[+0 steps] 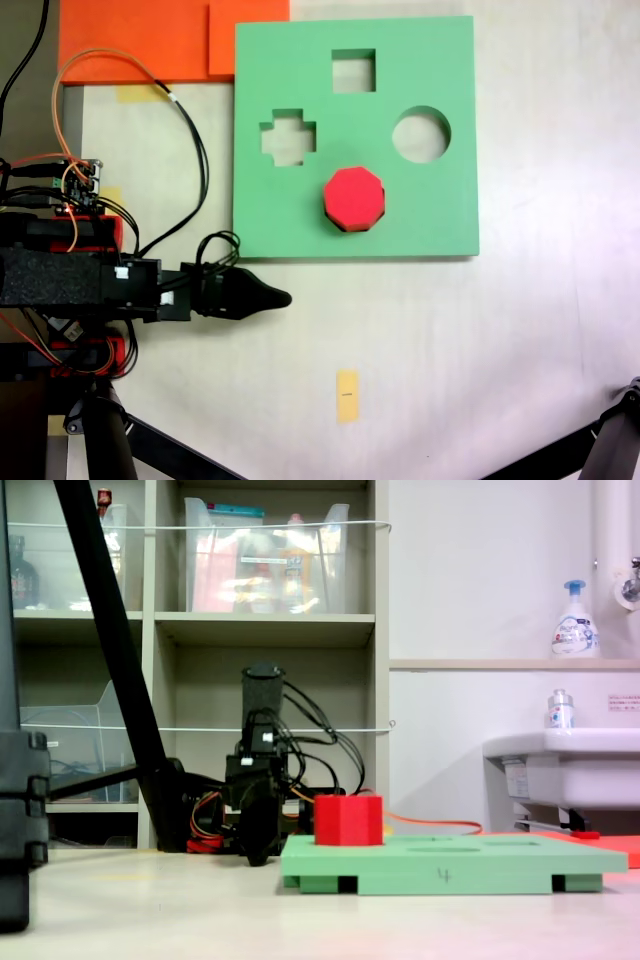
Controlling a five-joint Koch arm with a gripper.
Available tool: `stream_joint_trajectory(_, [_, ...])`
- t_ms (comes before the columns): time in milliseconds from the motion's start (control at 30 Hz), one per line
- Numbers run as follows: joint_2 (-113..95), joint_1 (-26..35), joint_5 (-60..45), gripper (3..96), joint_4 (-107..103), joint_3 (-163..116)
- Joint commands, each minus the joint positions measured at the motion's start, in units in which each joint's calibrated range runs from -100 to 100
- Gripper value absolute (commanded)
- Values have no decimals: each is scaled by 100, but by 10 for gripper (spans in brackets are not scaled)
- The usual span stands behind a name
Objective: Put the octagonal pillar block into the corresponding hole
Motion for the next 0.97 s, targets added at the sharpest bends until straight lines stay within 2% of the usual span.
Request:
stream_joint_trajectory(33, [-55, 0, -195, 470, -1067, -69])
stream_joint_trajectory(167, [-55, -34, -181, 493, -1067, -69])
stream_joint_trajectory(967, [-55, -54, -166, 493, -981, -69])
